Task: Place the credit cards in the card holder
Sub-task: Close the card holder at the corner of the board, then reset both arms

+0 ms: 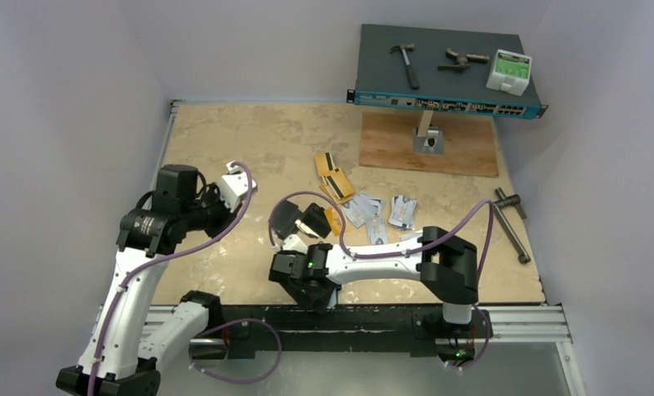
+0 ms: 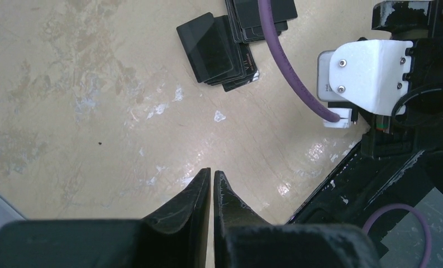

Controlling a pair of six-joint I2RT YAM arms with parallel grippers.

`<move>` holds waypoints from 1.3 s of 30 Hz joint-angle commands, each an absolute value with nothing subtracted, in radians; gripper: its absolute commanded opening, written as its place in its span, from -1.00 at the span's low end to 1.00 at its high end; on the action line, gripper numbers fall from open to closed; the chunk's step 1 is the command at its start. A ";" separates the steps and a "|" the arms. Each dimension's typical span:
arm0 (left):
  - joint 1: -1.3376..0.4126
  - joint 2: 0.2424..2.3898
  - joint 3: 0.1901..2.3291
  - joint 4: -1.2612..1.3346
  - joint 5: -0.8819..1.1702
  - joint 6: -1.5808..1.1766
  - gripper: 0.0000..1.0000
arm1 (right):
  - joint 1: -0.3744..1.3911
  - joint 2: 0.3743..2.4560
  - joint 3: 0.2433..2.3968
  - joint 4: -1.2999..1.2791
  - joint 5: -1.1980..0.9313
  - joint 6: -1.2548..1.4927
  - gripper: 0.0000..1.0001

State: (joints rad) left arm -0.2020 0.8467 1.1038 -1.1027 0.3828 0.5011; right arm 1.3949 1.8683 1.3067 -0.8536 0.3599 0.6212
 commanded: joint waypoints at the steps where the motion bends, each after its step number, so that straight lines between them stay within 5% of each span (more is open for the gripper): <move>1: -0.190 0.871 1.175 -1.113 0.416 0.493 -0.88 | 1.367 1.731 1.372 -0.796 0.289 0.692 0.98; 10: -0.189 0.941 1.186 -1.078 0.485 0.435 -0.86 | 1.039 1.408 1.193 -0.803 0.363 0.711 0.97; 16: -0.158 0.934 1.087 -0.978 0.514 0.382 -0.33 | 0.834 1.266 0.985 -0.659 0.494 0.754 0.98; 22: -0.005 0.995 1.039 -0.851 0.498 0.314 -0.19 | 0.795 1.017 0.679 -0.212 0.979 0.536 0.98; 26: 0.088 1.037 0.994 -0.701 0.425 0.254 -0.19 | 0.728 0.899 0.444 0.342 1.161 0.239 0.98; 39: 0.117 1.104 0.634 0.003 0.466 0.156 -0.16 | 0.222 1.201 0.278 0.864 0.820 0.270 0.98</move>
State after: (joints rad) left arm 0.1101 1.0676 0.6880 -0.3077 0.4366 0.2176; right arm 0.2928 1.1210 0.2657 0.6247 0.9184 0.2966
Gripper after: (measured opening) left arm 0.417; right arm 0.987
